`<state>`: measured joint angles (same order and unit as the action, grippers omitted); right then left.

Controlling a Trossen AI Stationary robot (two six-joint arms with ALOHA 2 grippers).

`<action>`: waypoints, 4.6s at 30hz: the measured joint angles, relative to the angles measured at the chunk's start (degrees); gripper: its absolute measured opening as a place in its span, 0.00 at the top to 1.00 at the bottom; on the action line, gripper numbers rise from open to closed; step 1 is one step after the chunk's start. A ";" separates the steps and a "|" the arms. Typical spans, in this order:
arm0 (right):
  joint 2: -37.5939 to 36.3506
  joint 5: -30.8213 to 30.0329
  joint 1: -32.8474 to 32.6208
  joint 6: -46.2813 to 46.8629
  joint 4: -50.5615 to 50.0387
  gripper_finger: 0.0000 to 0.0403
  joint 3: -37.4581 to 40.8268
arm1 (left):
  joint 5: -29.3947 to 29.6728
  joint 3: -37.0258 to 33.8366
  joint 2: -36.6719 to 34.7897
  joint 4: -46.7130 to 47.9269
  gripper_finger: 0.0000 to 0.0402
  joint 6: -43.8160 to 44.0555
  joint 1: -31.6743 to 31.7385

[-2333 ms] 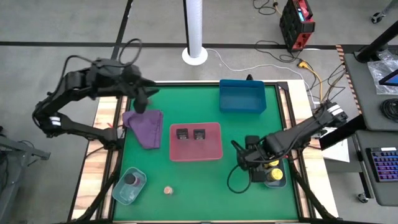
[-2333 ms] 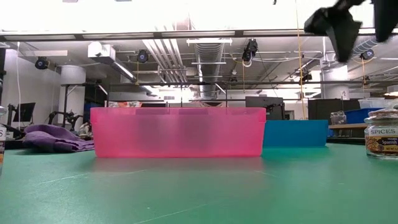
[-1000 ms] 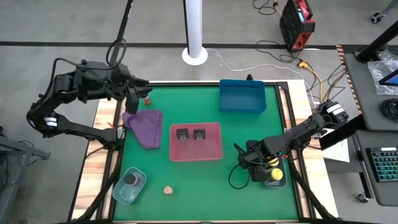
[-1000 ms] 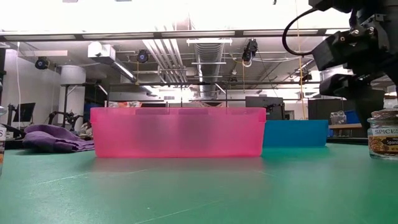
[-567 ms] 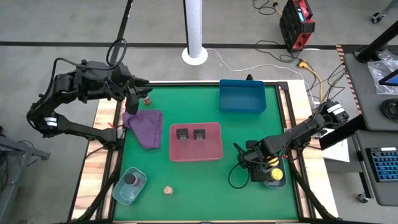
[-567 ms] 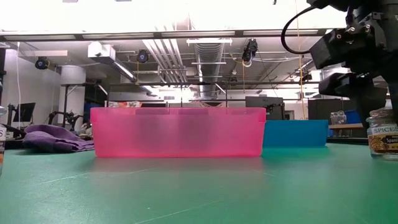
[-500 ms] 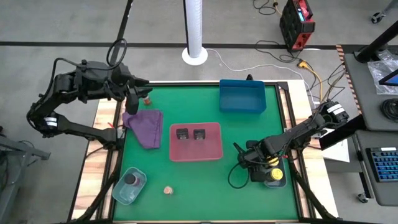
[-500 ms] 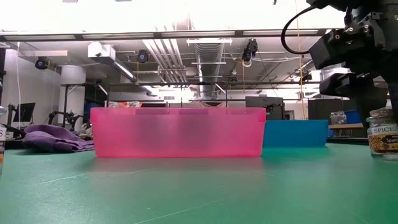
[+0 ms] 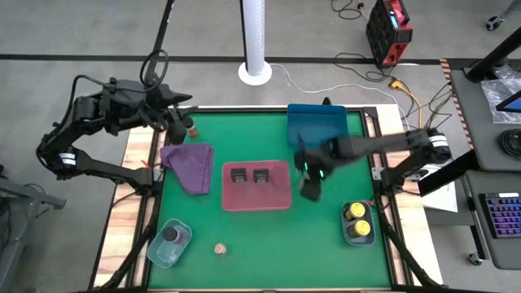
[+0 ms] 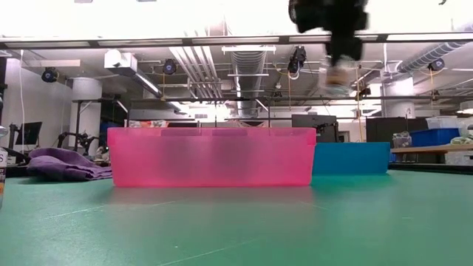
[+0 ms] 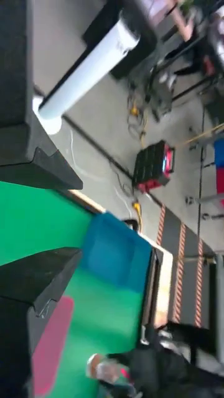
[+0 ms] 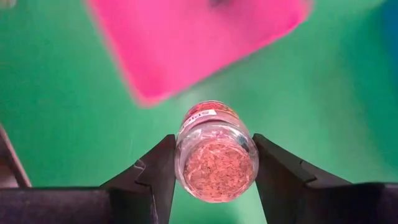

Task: Sort spices by type
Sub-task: Put the right brown seasoning bottle into the blue bin, then put the black seasoning bottle into the light blue bin

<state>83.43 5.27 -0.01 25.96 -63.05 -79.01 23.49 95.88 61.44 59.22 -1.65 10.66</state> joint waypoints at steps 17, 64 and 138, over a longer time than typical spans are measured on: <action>20.72 -0.93 35.43 -2.28 -11.19 0.59 -19.47 | 1.59 0.00 -0.30 0.25 0.64 -11.80 0.91; 5.83 -6.98 52.31 -0.32 15.40 0.58 12.90 | 10.55 0.00 -2.77 0.05 0.64 -0.42 1.83; -5.17 -8.31 47.09 -2.82 18.50 0.34 9.91 | 10.42 0.00 2.83 -1.35 0.64 7.34 1.84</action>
<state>78.25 -3.04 47.08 23.14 -44.55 -69.10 33.91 95.88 64.27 57.87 5.69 12.49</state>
